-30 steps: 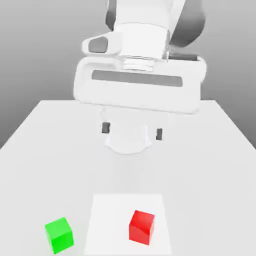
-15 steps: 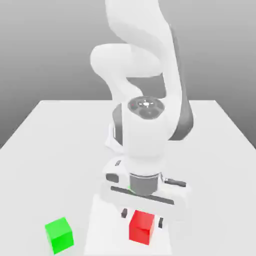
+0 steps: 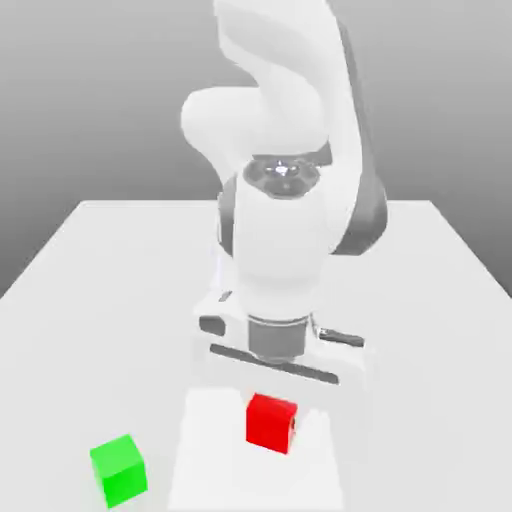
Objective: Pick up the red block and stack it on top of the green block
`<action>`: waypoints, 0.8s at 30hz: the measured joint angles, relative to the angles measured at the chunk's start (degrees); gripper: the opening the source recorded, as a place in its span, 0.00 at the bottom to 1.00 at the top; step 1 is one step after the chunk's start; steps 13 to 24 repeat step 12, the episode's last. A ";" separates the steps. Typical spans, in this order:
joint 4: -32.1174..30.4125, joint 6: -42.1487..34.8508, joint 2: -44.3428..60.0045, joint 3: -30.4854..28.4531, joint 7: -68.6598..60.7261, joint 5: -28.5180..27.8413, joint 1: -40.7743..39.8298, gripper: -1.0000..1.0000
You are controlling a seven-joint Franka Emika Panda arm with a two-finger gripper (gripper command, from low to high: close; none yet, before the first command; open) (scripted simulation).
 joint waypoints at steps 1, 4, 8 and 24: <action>0.88 -1.02 -0.15 -1.57 1.56 0.54 -1.33 0.00; 3.48 -3.41 0.02 -6.11 6.10 2.06 -5.27 0.00; 4.59 2.13 6.68 -7.00 6.79 3.45 -6.68 0.00; 4.69 3.62 8.27 -6.88 6.67 3.68 -6.82 1.00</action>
